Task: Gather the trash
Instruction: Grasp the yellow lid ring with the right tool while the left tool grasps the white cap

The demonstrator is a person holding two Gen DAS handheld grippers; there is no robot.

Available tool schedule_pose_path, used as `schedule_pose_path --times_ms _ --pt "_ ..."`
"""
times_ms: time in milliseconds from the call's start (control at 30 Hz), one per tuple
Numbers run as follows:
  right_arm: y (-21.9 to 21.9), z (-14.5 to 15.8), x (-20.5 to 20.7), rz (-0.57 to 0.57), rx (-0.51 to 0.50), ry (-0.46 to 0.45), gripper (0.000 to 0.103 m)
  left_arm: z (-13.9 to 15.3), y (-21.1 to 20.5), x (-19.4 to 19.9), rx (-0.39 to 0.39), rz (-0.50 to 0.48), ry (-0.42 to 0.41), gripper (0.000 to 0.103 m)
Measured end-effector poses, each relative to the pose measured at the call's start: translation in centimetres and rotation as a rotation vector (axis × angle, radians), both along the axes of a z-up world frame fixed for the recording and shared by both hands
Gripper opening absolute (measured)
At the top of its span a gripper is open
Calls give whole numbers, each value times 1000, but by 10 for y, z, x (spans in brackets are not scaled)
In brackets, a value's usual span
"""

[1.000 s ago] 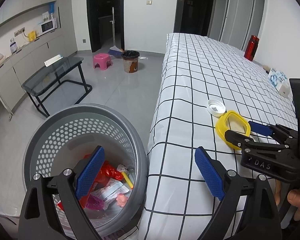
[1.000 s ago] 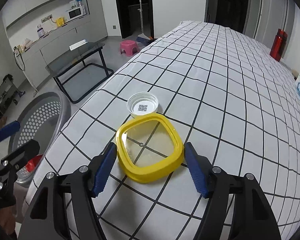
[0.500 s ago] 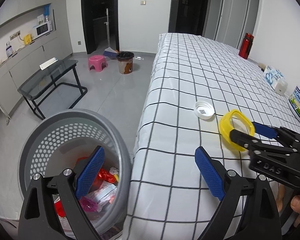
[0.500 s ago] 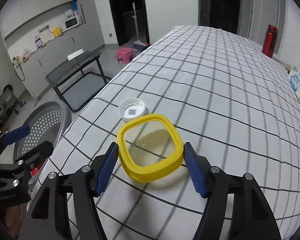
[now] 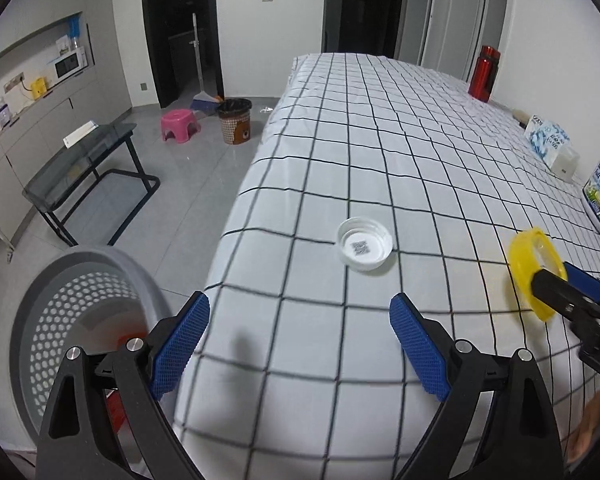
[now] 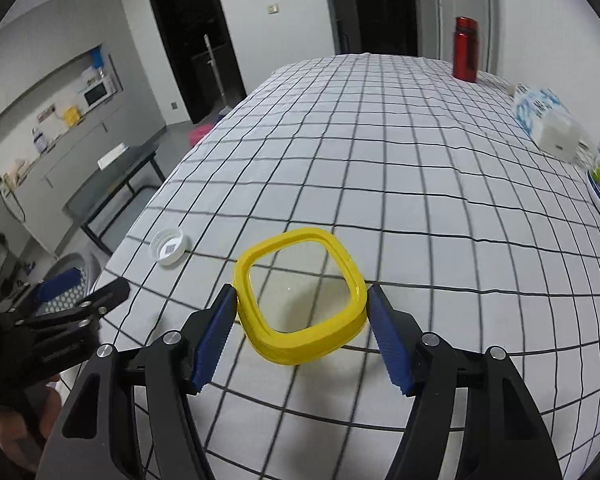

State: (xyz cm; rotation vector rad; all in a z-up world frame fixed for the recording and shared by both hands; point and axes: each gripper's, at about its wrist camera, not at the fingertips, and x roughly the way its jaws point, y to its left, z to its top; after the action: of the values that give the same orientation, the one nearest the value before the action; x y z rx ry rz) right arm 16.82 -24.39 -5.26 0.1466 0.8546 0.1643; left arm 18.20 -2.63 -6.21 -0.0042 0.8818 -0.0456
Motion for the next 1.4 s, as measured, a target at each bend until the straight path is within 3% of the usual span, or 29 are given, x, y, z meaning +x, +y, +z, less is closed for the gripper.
schedule_pose_path --times_ms 533,767,833,967,1400 --pt "-27 11 -9 -30 92 -42 64 -14 -31 40 49 -32 50 88" --pt "-27 15 -12 -29 100 -55 64 -16 -41 53 69 -46 56 74" --pt "-28 16 -13 -29 102 -58 64 -15 -41 51 60 -55 53 66" --pt "-28 16 -13 -28 103 -58 64 -12 -46 47 46 -92 49 39" --pt "-24 13 -10 -27 94 -50 64 -2 -41 1 60 -106 9 39"
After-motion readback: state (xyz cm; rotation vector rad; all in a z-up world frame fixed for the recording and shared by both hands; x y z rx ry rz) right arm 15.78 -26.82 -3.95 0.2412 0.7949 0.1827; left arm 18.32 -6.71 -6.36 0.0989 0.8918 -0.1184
